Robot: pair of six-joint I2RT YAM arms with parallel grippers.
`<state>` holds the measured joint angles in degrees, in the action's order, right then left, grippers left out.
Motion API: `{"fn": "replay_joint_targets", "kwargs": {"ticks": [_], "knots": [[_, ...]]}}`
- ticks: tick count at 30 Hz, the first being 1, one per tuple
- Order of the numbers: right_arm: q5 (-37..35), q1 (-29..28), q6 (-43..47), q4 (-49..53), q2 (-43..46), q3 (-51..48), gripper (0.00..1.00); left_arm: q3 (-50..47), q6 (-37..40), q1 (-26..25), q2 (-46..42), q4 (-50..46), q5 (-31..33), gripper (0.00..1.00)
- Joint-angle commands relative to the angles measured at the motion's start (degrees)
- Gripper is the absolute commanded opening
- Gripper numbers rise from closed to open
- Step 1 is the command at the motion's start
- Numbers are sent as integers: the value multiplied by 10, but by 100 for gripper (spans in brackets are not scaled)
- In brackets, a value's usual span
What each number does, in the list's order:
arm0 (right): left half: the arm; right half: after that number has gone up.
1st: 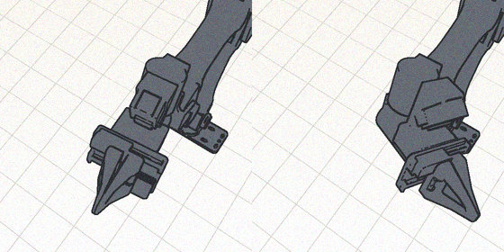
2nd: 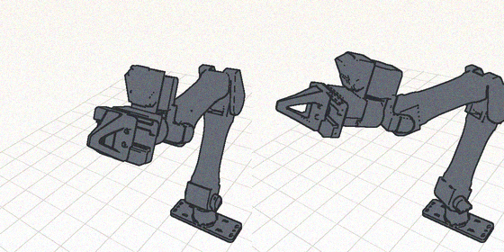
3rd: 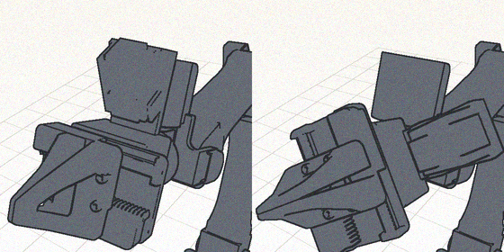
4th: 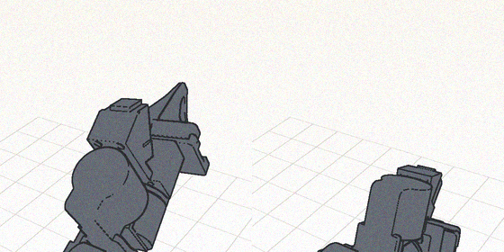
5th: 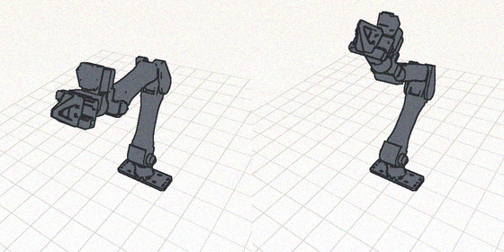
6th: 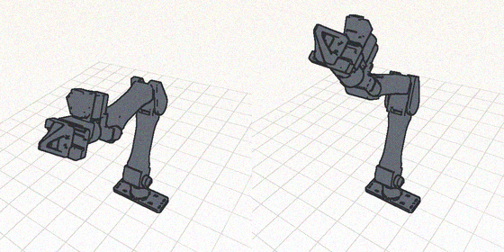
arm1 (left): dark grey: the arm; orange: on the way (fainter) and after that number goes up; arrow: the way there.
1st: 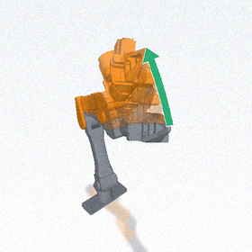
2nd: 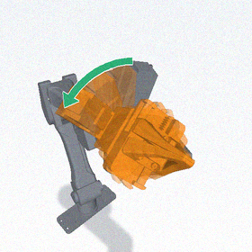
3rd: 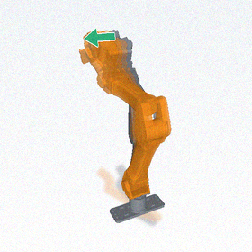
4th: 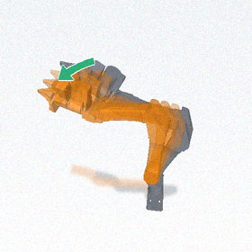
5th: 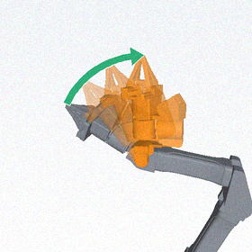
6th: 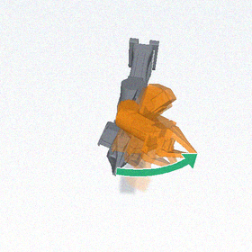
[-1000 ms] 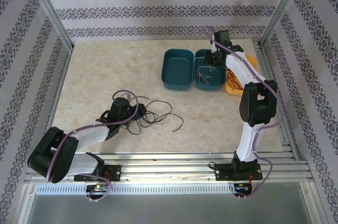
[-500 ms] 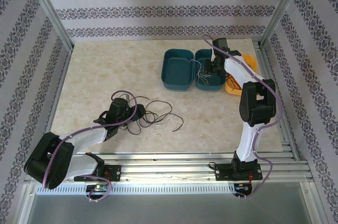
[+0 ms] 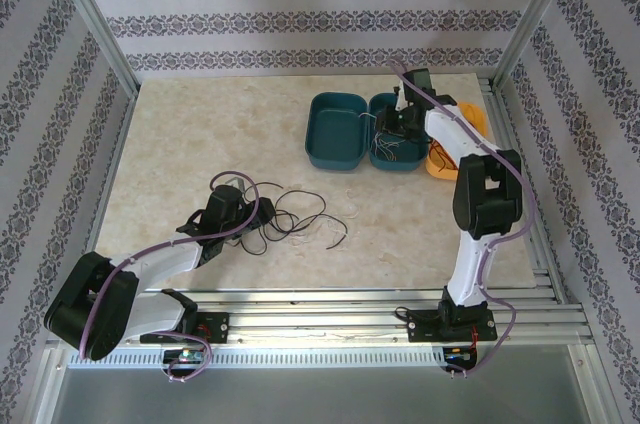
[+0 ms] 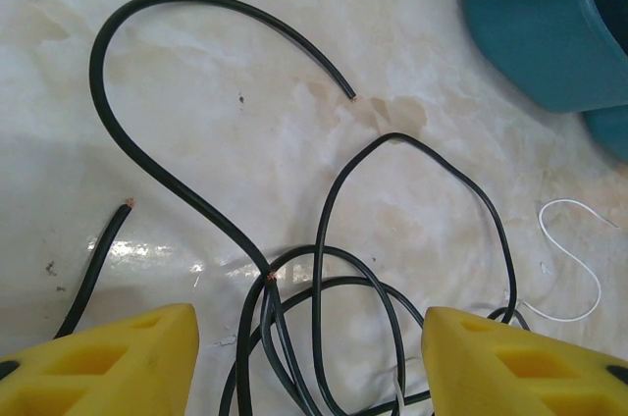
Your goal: Untangle the cables
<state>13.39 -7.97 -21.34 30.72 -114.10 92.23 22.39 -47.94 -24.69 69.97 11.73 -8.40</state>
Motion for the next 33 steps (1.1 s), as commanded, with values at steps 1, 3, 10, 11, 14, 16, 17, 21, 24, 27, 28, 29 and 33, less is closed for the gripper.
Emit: {"fn": "replay_joint_targets", "kwargs": {"ticks": [1,3,10,11,14,16,17,21,24,27,28,29,33], "knots": [[12,4,-27,-10,-32,30,37,14,14,-2,-9,-19,11,61],[8,4,-30,-10,-44,38,37,14,13,-2,-8,-19,9,61],[17,4,-38,-17,-73,57,36,15,14,-1,-4,-18,9,61],[25,4,-41,-21,-77,59,35,15,14,-2,-4,-18,9,61],[38,4,-47,-28,-89,64,27,13,13,-2,-3,-16,10,61],[39,4,-49,-27,-93,68,15,13,13,-1,-2,-16,9,61],[43,4,-48,-27,-91,69,10,13,12,-1,-1,-16,9,61],[57,2,-34,-19,-62,65,2,12,12,-2,1,-16,11,61],[50,1,-27,-20,-21,48,1,13,13,-2,5,-14,10,61],[40,2,-19,-19,20,31,1,16,13,-2,10,-10,7,61],[33,2,-16,-17,32,26,1,17,13,-2,12,-9,6,61],[25,3,-13,-16,43,21,2,17,14,-1,14,-9,5,61],[-13,5,5,-2,66,10,3,16,13,-2,15,-8,2,62]]}}
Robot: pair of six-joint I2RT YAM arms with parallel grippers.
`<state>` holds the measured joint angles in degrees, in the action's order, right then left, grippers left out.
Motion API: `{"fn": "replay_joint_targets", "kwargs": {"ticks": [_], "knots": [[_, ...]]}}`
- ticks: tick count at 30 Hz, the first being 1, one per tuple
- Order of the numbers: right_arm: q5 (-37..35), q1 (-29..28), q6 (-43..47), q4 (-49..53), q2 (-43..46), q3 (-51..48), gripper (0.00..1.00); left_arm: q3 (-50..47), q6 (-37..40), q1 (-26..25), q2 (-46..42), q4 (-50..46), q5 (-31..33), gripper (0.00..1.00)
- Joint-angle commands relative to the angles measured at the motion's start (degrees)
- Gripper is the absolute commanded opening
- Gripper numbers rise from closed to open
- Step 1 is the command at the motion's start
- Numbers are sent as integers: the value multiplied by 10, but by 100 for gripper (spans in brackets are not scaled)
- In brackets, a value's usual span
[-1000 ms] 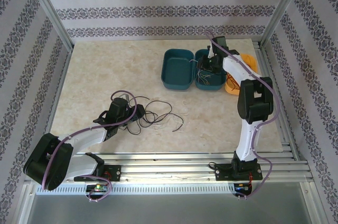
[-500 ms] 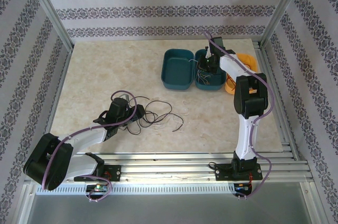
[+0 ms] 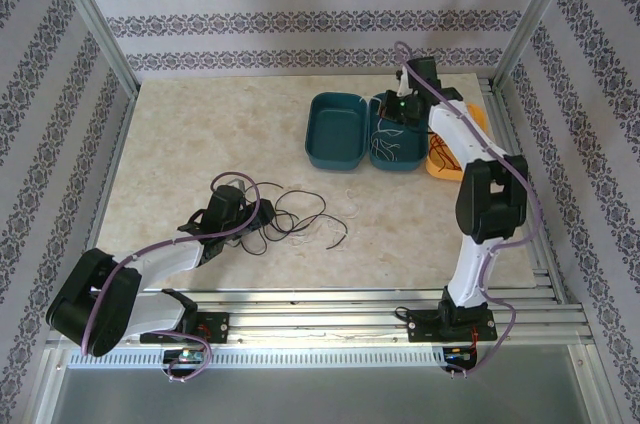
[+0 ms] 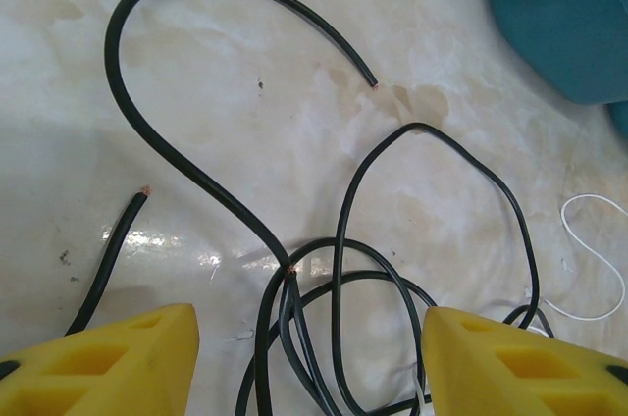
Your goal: Untangle the cables
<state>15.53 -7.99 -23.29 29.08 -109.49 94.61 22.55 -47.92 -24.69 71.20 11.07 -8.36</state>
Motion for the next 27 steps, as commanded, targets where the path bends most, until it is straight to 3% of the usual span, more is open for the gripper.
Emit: {"fn": "replay_joint_targets", "kwargs": {"ticks": [1,10,15,17,20,25,27], "knots": [[-43,6,27,20,21,-16,2,14,13,-2,2,-3,0,62],[-98,22,30,45,-10,-31,3,18,15,-1,-6,-14,-2,69],[-77,24,28,43,-14,-45,22,21,20,-2,-13,-27,4,73],[-75,23,28,40,4,-60,31,20,20,-2,-17,-32,8,76],[-80,20,31,35,48,-92,37,22,23,-2,-25,-43,14,80],[-94,3,31,31,157,-168,39,29,31,-1,-38,-67,32,99],[-102,-11,28,31,206,-208,39,31,34,-1,-42,-74,40,99]]}}
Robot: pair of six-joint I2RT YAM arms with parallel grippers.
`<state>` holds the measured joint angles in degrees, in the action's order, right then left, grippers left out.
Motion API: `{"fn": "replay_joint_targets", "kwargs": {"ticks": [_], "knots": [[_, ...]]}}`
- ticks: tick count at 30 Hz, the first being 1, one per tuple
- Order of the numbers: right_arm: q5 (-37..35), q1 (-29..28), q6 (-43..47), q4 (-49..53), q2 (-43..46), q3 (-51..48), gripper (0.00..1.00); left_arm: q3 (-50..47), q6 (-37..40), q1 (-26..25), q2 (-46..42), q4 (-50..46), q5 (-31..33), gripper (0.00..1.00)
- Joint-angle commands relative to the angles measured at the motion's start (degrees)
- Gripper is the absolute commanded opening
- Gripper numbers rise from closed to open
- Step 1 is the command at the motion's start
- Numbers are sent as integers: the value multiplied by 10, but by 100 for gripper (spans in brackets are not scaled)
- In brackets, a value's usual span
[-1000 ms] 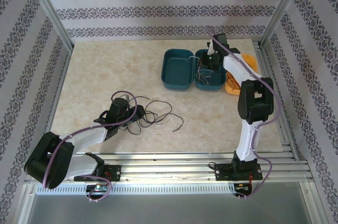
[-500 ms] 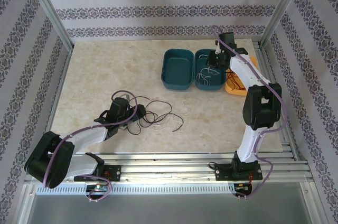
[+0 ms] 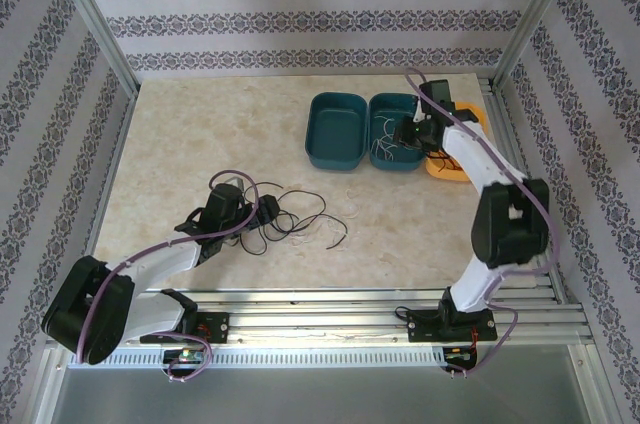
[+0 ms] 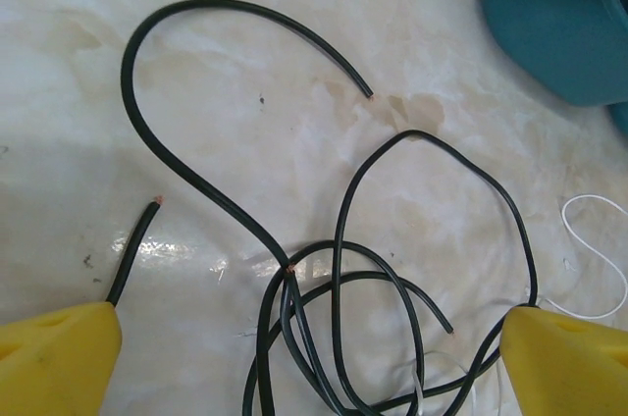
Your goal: Untangle the cables
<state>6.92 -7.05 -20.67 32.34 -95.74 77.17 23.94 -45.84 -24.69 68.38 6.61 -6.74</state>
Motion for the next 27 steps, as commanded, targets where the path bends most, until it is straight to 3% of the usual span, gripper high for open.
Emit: {"fn": "replay_joint_targets", "kwargs": {"ticks": [1,8,16,27], "knots": [[-21,-31,-2,-3,95,-57,40,19,13,-1,-17,-33,28,99],[-44,-118,-64,-7,249,-213,42,20,15,-2,-36,-57,68,99],[-75,-223,-225,-71,352,-378,52,3,-14,-1,-40,-36,79,99],[-77,-264,-241,-125,273,-378,52,-2,-33,-1,-16,-4,49,99]]}}
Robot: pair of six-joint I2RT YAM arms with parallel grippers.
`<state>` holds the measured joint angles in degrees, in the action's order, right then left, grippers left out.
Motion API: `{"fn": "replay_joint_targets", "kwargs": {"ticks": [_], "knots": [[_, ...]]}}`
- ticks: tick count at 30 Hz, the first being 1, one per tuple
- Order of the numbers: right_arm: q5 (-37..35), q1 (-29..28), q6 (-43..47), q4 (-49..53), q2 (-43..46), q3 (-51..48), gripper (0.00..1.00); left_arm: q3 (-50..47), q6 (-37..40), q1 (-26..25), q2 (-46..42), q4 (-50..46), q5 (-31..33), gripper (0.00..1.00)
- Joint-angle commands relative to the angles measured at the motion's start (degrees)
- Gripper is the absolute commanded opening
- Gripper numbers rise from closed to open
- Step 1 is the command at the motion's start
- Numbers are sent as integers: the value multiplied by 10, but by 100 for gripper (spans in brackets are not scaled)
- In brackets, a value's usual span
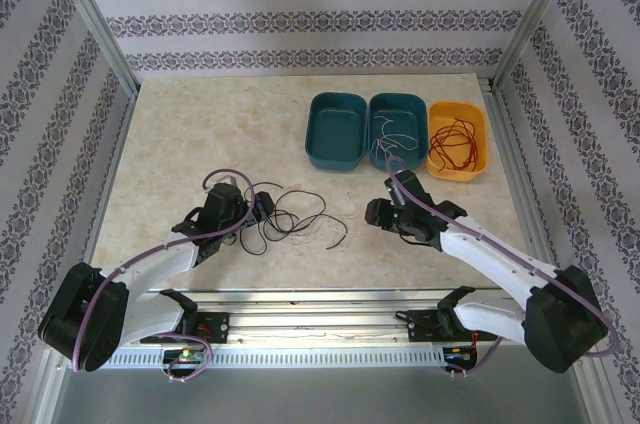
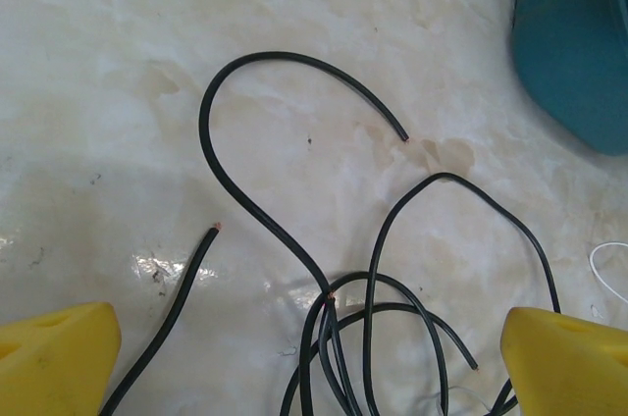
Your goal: Untangle the cables
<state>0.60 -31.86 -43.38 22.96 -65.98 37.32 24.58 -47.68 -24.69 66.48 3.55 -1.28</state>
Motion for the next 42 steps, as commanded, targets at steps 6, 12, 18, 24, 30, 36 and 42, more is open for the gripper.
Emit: {"fn": "replay_joint_targets", "kwargs": {"ticks": [6,12,18,24,30,36,42], "knots": [[-27,-41,-6,-42,-113,68,53,-12,-11,-1,4,26,-6,99],[-29,-47,7,-53,-197,112,52,-16,-10,-2,5,30,-4,99],[-17,-48,8,-54,-267,143,51,-18,-9,-1,12,36,-7,99],[-9,-49,9,-66,-309,153,30,-13,-3,-1,20,38,-10,99],[-15,-50,36,-53,-291,157,2,-13,-2,-1,23,39,-11,99],[-34,-60,70,-19,-208,170,0,-15,-3,-1,25,45,-14,99],[-31,-77,119,-3,-107,197,0,-8,1,-2,34,48,-25,99]]}}
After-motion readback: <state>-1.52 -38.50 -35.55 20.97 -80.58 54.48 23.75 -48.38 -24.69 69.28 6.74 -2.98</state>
